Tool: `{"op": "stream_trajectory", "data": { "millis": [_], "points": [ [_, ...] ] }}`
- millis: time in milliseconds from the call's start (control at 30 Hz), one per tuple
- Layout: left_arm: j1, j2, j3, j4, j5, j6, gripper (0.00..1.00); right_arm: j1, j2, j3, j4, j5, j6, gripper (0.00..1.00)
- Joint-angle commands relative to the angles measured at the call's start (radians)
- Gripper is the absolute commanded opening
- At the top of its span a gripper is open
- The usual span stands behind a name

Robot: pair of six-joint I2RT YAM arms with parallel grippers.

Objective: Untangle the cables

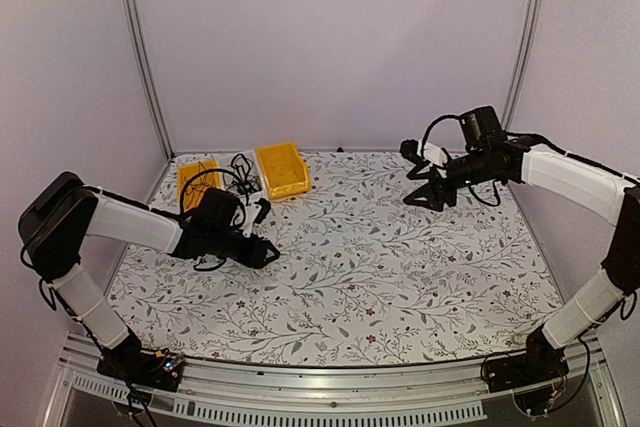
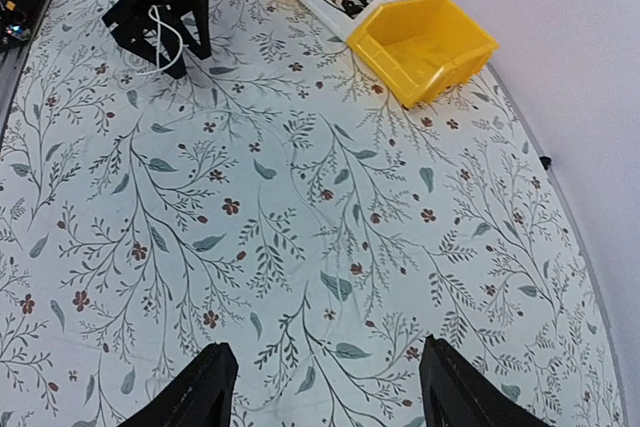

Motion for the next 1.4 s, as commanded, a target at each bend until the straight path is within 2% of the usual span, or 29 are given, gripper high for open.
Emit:
{"op": "stream_trajectory", "data": {
  "millis": [0, 267, 400, 567, 667, 800, 967, 1033, 1167, 1200, 1367],
  "points": [
    [-0.021, 0.002, 0.020, -0.032, 0.003, -0.022, 0.54, 0.126, 0.143, 0.088, -0.057, -0.113, -0.037, 0.67],
    [-0.032, -0.063, -0.039, -0.015, -0.030, -0.112, 0.54, 0.265, 0.519, 0.406, -0.004, -0.192, 0.078, 0.62],
    [-0.032, -0.067, -0.045, 0.000, -0.013, -0.153, 0.54, 0.301, 0.631, 0.487, 0.028, -0.267, 0.158, 0.60],
    [-0.034, -0.069, -0.047, 0.007, 0.005, -0.182, 0.54, 0.346, 0.700, 0.507, 0.079, -0.346, 0.220, 0.60],
    [-0.033, -0.075, -0.050, 0.010, 0.011, -0.192, 0.54, 0.366, 0.727, 0.506, 0.143, -0.381, 0.299, 0.63],
    [-0.033, -0.090, -0.056, 0.008, 0.014, -0.193, 0.54, 0.387, 0.753, 0.507, 0.243, -0.397, 0.403, 0.65],
    [-0.033, -0.103, -0.054, 0.004, 0.016, -0.184, 0.54, 0.420, 0.801, 0.526, 0.310, -0.385, 0.495, 0.62],
    [-0.033, -0.105, -0.053, 0.001, 0.015, -0.181, 0.54, 0.427, 0.814, 0.528, 0.335, -0.375, 0.523, 0.53],
    [-0.033, -0.110, -0.052, -0.007, 0.011, -0.175, 0.54, 0.426, 0.821, 0.531, 0.339, -0.329, 0.562, 0.10],
    [-0.033, -0.111, -0.055, -0.006, 0.008, -0.174, 0.55, 0.424, 0.811, 0.528, 0.330, -0.318, 0.561, 0.02],
    [-0.032, -0.090, -0.066, 0.000, -0.017, -0.170, 0.57, 0.380, 0.696, 0.485, 0.290, -0.327, 0.546, 0.00]
  ]
}}
